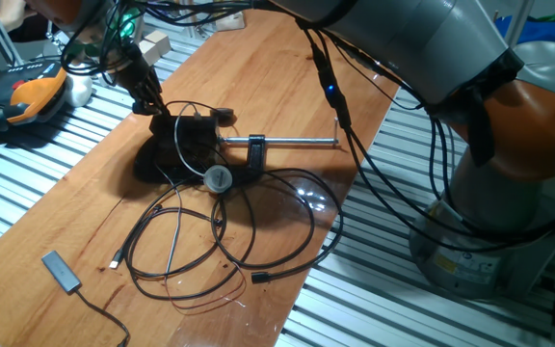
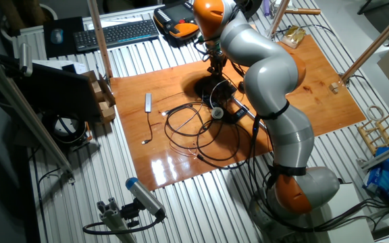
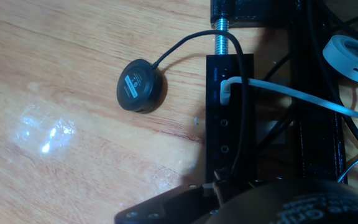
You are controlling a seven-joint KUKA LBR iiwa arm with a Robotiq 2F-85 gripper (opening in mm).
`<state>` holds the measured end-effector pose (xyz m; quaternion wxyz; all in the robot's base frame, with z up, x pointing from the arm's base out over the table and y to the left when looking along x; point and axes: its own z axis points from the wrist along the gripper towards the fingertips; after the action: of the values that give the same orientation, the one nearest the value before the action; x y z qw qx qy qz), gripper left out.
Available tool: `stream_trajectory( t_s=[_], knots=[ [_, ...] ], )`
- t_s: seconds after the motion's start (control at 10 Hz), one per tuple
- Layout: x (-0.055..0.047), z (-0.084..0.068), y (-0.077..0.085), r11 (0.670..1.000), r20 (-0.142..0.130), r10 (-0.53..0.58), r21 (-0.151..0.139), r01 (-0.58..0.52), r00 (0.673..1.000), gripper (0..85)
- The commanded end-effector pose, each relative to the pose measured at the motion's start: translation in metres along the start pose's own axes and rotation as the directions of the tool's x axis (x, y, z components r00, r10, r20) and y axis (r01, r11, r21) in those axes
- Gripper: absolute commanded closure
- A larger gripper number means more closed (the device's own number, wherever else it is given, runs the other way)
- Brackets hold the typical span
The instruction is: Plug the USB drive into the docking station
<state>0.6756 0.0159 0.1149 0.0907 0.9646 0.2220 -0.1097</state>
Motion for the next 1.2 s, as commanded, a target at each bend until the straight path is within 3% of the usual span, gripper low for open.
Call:
stream_trajectory(
  t_s=[0.0,1.1],
  knots=[
    [0.0002,0.0006,-0.0001,1.000,0.000,0.000,0.000,0.000,1.000,85.0],
    [0.0015,0.0072,0.0005,1.000,-0.007,-0.005,0.008,0.005,1.000,85.0]
  ],
)
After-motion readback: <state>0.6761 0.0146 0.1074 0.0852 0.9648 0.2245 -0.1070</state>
